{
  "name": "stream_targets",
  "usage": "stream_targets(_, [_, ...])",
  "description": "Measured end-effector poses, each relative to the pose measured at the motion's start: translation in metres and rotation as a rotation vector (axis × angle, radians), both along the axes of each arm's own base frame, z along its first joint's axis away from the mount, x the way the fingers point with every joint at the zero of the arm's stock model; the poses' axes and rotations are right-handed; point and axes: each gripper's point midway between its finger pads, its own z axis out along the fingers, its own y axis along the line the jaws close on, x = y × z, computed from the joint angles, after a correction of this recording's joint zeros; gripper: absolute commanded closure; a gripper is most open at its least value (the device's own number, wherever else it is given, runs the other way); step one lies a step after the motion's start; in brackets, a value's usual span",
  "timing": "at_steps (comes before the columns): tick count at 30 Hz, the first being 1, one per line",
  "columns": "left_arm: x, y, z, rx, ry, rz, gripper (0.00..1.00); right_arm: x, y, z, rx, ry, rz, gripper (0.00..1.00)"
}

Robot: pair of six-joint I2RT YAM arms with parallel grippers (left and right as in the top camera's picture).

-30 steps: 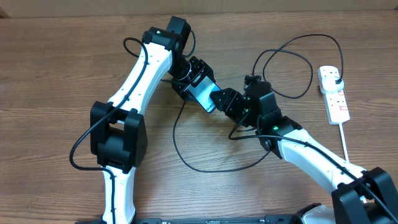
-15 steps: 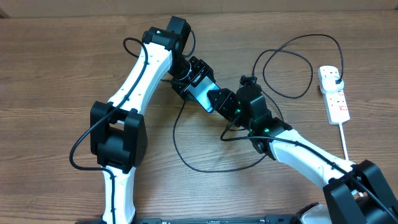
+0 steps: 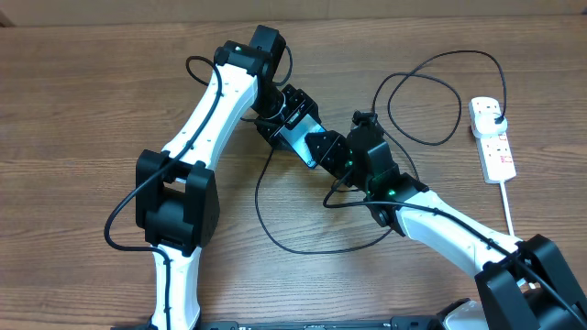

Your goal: Plug charger to phone and switch on socket

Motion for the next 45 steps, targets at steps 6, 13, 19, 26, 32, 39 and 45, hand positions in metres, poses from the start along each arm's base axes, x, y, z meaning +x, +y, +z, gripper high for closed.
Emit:
stream_targets(6, [0.000, 0.000, 0.000, 0.000, 0.000, 0.000, 0.47, -0.002, 0.005, 0.002, 0.009, -0.001, 0.007, 0.77])
stream_targets(13, [0.000, 0.000, 0.000, 0.000, 0.000, 0.001, 0.45, -0.002, 0.004, 0.001, 0.014, 0.007, -0.002, 0.96])
stream_targets(19, [0.000, 0.001, 0.000, 0.005, 0.000, 0.004, 0.45, -0.002, 0.004, -0.001, 0.015, 0.015, -0.010, 0.96])
stream_targets(26, [0.000, 0.001, 0.000, 0.008, 0.002, 0.007, 0.13, -0.002, 0.002, -0.001, 0.023, 0.021, -0.008, 0.96])
stream_targets(32, [0.002, -0.001, 0.003, -0.017, -0.007, 0.002, 0.04, 0.004, -0.006, 0.002, 0.086, 0.061, -0.021, 0.96])
stream_targets(39, [0.016, -0.004, 0.010, -0.083, -0.083, -0.042, 0.00, 0.005, -0.009, 0.002, 0.113, 0.079, -0.022, 0.96])
stream_targets(45, [0.037, -0.015, 0.030, -0.247, -0.282, -0.194, 0.02, 0.015, -0.026, 0.003, 0.127, 0.085, -0.073, 0.96])
